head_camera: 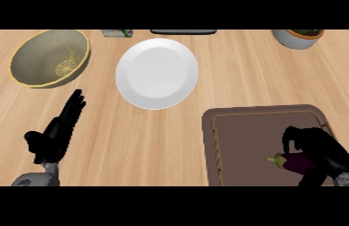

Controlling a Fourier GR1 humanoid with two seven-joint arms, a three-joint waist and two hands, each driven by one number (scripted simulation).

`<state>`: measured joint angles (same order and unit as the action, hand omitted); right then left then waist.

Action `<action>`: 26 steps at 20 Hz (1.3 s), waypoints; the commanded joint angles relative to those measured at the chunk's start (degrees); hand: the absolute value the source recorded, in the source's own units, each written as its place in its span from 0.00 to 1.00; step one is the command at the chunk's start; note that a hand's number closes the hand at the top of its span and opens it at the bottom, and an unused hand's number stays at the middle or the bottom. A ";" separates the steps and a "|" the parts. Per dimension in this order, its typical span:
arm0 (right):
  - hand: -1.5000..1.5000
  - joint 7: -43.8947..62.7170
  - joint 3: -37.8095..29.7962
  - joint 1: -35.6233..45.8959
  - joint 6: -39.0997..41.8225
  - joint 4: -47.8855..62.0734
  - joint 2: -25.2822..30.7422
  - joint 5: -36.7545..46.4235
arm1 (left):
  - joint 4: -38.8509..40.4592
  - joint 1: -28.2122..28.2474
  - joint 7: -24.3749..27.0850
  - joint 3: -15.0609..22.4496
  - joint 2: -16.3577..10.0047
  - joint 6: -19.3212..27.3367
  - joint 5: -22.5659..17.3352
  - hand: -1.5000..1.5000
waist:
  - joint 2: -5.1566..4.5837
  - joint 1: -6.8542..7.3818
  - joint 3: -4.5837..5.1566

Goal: Pick the eggplant from the tray and place it in the plate

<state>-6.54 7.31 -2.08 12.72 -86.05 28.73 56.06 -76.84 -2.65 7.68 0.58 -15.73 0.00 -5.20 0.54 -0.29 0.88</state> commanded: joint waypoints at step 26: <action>1.00 88.80 39.39 5.65 -14.73 -28.80 -28.70 50.46 | -0.93 -0.60 -1.54 0.80 0.48 0.67 1.41 0.50 | -0.21 0.97 -0.67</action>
<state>65.44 38.80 -3.03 -6.47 -114.95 0.53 101.08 -77.39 -2.65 6.63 0.28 -15.98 0.22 -4.72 0.64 -0.29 0.33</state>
